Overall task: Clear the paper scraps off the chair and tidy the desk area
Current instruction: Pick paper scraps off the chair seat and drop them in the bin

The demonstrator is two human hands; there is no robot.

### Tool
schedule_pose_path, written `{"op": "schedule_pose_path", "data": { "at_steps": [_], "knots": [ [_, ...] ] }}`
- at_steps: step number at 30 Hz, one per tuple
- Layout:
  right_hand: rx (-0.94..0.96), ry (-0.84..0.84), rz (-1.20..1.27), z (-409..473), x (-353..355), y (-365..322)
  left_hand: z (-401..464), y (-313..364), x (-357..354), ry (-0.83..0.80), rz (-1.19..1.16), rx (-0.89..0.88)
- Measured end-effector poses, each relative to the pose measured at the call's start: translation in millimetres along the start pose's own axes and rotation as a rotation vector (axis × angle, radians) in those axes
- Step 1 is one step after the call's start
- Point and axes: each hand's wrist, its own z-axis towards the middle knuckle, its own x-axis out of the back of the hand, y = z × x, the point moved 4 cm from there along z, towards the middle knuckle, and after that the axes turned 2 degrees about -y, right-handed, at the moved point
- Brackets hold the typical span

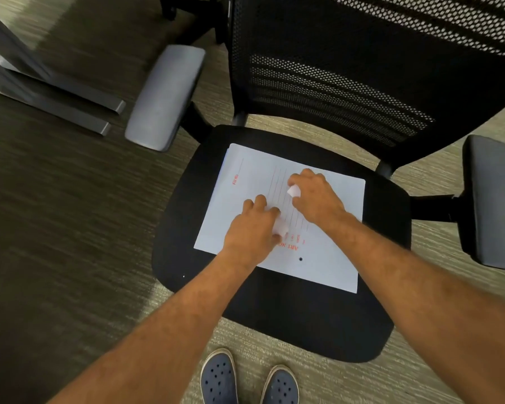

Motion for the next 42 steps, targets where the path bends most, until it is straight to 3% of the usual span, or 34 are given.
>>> {"op": "schedule_pose_path", "data": {
  "at_steps": [12,19,24,32,42],
  "knots": [
    [0.082,-0.065,0.19,-99.9,46.4,-68.4,-98.5,-10.9,73.5,0.035,-0.135,0.131],
    [0.236,-0.127,0.247,-179.6,75.9,-201.3,-238.3,-69.6,132.4,0.172,-0.23,0.315],
    [0.426,-0.159,0.253,-228.5,56.1,-305.7,-342.8,-135.6,141.5,0.256,-0.248,0.484],
    [0.722,-0.217,0.191,-315.6,-63.7,-459.5,-525.6,-250.4,93.3,0.387,-0.332,0.753],
    [0.748,-0.485,0.211,-436.6,-291.0,-561.6,-740.2,-376.0,-71.2,0.353,-0.474,1.013]
  ]
}}
